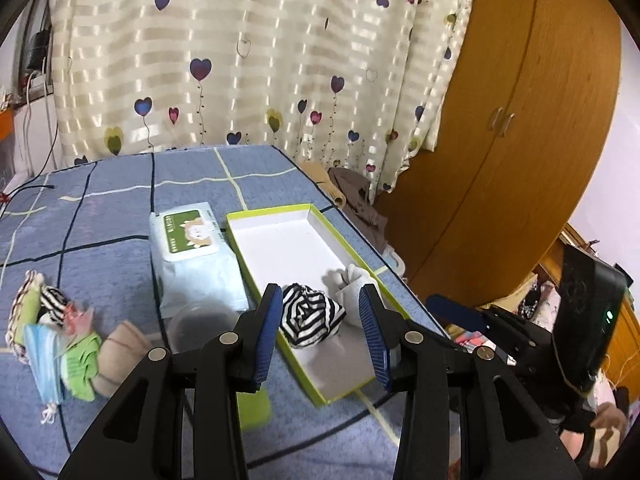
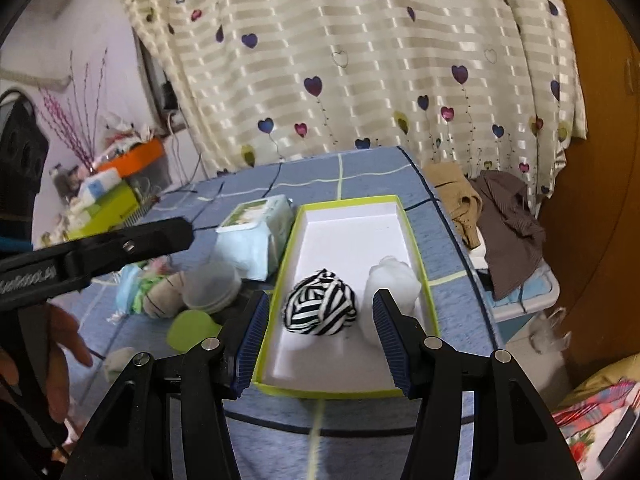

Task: Organize soft objects
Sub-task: 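Open the left gripper over the box while the right releases the sock, then move both grippers back from the box toward the pile of soft items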

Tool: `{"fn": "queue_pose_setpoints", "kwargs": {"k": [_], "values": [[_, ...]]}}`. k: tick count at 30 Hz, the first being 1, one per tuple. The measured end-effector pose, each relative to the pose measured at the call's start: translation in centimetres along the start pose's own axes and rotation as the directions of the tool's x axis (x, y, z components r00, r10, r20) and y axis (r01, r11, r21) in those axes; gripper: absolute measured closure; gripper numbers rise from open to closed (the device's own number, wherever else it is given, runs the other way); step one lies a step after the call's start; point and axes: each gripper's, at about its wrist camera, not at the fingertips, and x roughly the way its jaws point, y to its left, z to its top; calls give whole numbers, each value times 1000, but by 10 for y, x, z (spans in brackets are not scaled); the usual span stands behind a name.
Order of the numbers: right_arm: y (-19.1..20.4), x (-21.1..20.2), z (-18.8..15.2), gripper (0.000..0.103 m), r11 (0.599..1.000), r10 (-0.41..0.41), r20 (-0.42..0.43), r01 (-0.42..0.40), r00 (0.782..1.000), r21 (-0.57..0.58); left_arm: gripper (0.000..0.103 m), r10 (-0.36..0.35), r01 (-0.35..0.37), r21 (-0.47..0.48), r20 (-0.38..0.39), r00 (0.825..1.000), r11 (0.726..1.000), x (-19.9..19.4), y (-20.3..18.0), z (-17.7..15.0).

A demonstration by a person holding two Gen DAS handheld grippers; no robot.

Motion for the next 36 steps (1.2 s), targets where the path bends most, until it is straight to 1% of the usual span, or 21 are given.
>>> {"fn": "queue_pose_setpoints", "kwargs": {"k": [8, 10, 11, 12, 13, 19, 24, 32, 36], "values": [[22, -9, -9, 49, 998, 61, 0, -61, 998, -14, 62, 74, -74, -12, 3, 997, 997, -22, 15, -23], [28, -9, -12, 49, 998, 62, -4, -62, 998, -18, 62, 98, -97, -19, 17, 995, 995, -31, 19, -29], [31, -9, -12, 46, 998, 64, -7, -64, 998, -20, 62, 102, -102, -24, 19, 995, 995, -32, 20, -30], [33, -10, -13, 41, 997, 80, -11, -81, 997, -20, 62, 110, -110, -37, 20, 994, 993, -37, 25, -33], [36, -11, -13, 39, 995, 98, -15, -98, 995, -22, 62, 119, -118, -47, 22, 993, 992, -40, 28, -35], [55, -14, -16, 38, 992, 108, -23, -109, 994, -67, 62, 164, -162, -75, 20, 986, 984, -53, 43, -48], [67, -15, -19, 38, 988, 122, -38, -125, 992, -86, 62, 186, -184, -67, 33, 982, 981, -62, 47, -56], [84, -19, -19, 38, 981, 143, -44, -148, 989, -123, 62, 179, -176, -114, 17, 984, 978, -71, 64, -64], [92, -17, -20, 38, 976, 154, -51, -160, 987, -145, 62, 197, -194, -137, 7, 980, 971, -75, 77, -73]]}}
